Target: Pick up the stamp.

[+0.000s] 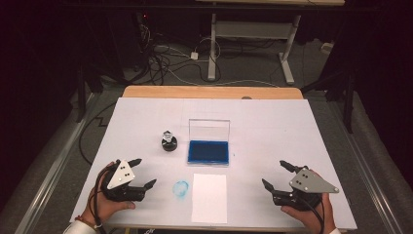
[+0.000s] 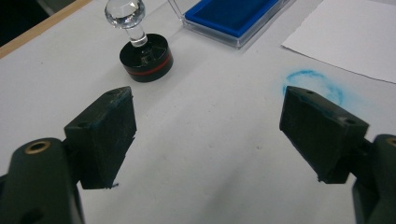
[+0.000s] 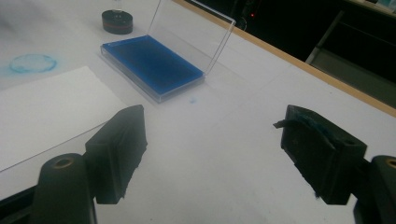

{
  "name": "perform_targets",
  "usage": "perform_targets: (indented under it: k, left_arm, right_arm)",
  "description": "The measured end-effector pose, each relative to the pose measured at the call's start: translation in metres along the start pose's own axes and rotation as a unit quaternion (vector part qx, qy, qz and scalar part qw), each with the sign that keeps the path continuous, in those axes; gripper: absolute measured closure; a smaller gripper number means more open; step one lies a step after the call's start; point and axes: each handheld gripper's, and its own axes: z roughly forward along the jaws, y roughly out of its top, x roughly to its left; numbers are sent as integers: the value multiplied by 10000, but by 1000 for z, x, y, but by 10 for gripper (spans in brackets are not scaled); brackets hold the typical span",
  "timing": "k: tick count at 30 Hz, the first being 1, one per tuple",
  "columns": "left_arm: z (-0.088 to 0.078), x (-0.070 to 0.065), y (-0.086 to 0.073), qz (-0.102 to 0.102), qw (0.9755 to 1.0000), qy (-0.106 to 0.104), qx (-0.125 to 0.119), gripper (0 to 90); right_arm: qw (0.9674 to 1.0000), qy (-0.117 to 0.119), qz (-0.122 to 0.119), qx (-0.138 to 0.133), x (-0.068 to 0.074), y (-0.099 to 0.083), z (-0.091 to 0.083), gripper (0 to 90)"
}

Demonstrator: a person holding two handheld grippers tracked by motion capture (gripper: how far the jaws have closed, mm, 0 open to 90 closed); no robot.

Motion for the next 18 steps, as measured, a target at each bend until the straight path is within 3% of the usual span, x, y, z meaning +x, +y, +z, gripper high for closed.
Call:
perform_targets:
  k: [2,3,5,7,10,18]
  left_arm:
    - [-3,4,2,150,9997,-6,190,188]
    - [-5,10,4,330,9987,-41,380,189]
    - [-5,12,7,376,9985,-5,401,189]
    - [-4,13,8,330,9985,-47,427,189]
    - [-2,17,12,416,9981,10,444,189]
    - [7,31,25,302,9983,-27,494,189]
  right_arm:
    - [10000,-12,-22,14,1,0,0,224]
    - [10000,-8,-24,16,1,0,0,224]
    - [10000,-15,-7,27,1,0,1,223]
    - [10000,-17,9,42,0,0,1,220]
    - [10000,-30,11,42,0,-1,1,217]
    - [10000,-17,66,43,-1,-1,3,182]
